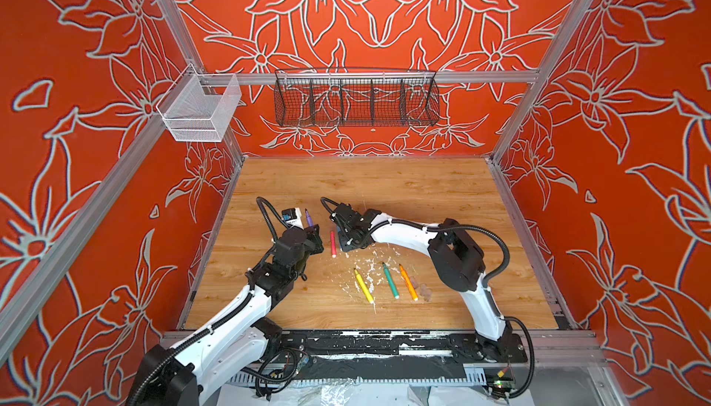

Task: Insert the pens into the pen caps
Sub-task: 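Swing the right gripper over to the translucent cap beside the blue marker, then close the right gripper on the upright translucent cap and lift it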

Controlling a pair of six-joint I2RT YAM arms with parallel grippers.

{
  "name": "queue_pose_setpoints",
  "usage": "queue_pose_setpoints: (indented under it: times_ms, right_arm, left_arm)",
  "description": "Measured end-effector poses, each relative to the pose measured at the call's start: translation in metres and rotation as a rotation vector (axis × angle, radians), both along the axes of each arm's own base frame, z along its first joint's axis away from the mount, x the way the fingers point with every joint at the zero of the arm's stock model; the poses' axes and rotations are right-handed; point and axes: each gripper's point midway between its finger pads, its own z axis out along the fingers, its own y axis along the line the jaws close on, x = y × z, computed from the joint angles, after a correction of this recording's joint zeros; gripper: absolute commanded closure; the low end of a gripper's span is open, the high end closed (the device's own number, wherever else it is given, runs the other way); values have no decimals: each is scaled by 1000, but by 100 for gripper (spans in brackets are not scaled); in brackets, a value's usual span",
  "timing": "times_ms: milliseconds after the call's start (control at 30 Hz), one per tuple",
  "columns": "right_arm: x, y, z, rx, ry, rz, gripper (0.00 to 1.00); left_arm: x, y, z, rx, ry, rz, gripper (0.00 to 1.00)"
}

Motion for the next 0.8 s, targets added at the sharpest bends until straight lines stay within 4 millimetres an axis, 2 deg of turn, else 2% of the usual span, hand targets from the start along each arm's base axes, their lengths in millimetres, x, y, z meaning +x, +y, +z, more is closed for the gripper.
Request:
queue_pose_setpoints:
  times_ms: [267, 533, 667, 800]
  right_arm:
    - [-2, -7, -3, -30, 7, -5, 54]
    - [-13, -19, -9, -60, 22, -4, 56]
    - [-15, -18, -9, -58, 23, -5, 56]
    - [-19, -18, -9, -57, 27, -10, 66]
  left_arm:
    - [-2, 1, 1, 1, 1, 1, 100]
    - [-2, 4, 5, 2, -13, 15, 100]
    - [-2, 5, 4, 3, -9, 16, 100]
    - [-2, 5, 3, 5, -7, 18, 100]
